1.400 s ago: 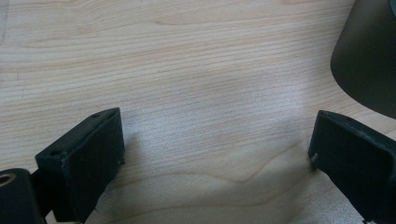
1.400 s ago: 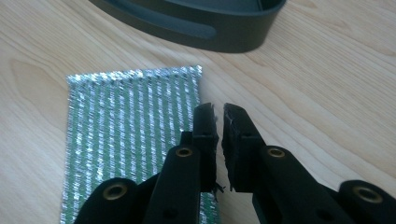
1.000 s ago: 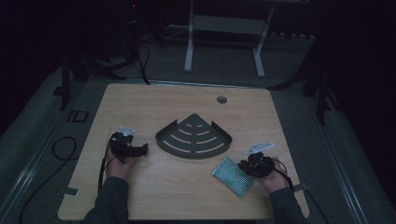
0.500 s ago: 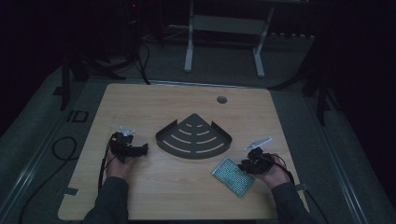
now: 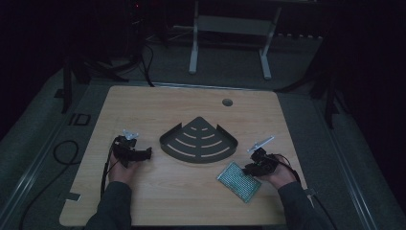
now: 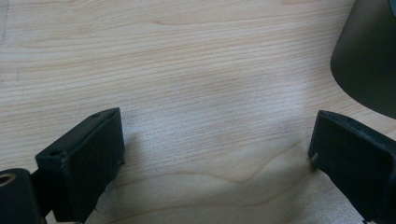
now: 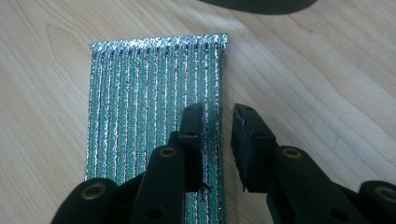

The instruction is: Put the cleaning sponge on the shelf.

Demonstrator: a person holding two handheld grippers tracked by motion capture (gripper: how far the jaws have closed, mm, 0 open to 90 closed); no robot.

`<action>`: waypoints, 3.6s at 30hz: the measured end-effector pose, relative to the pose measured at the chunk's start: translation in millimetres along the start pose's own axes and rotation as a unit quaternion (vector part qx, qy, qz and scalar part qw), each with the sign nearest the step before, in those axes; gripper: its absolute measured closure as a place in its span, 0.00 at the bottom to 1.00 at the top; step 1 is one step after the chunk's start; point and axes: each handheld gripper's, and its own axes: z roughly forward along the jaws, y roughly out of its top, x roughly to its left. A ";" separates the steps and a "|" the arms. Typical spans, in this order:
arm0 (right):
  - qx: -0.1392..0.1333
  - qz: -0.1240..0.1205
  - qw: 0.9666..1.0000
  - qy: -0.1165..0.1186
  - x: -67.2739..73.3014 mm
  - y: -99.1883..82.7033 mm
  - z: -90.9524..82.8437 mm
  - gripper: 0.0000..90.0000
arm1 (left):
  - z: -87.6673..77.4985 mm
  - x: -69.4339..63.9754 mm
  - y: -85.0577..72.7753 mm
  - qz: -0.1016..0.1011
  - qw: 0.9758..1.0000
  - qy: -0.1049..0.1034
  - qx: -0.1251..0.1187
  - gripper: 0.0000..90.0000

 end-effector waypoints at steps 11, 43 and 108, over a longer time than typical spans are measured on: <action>0.028 0.019 0.999 0.025 -6.2 1.0 8.3 0.86 | 0.0 0.0 0.0 0.000 1.000 0.000 0.000 0.04; 0.024 0.015 1.000 0.004 -0.1 2.5 -2.4 0.99 | 0.0 0.0 0.0 0.000 1.000 0.000 0.000 0.04; -0.044 -0.004 0.998 -0.039 -5.1 55.5 -76.3 1.00 | -0.1 0.0 0.1 0.000 1.000 0.000 0.001 0.04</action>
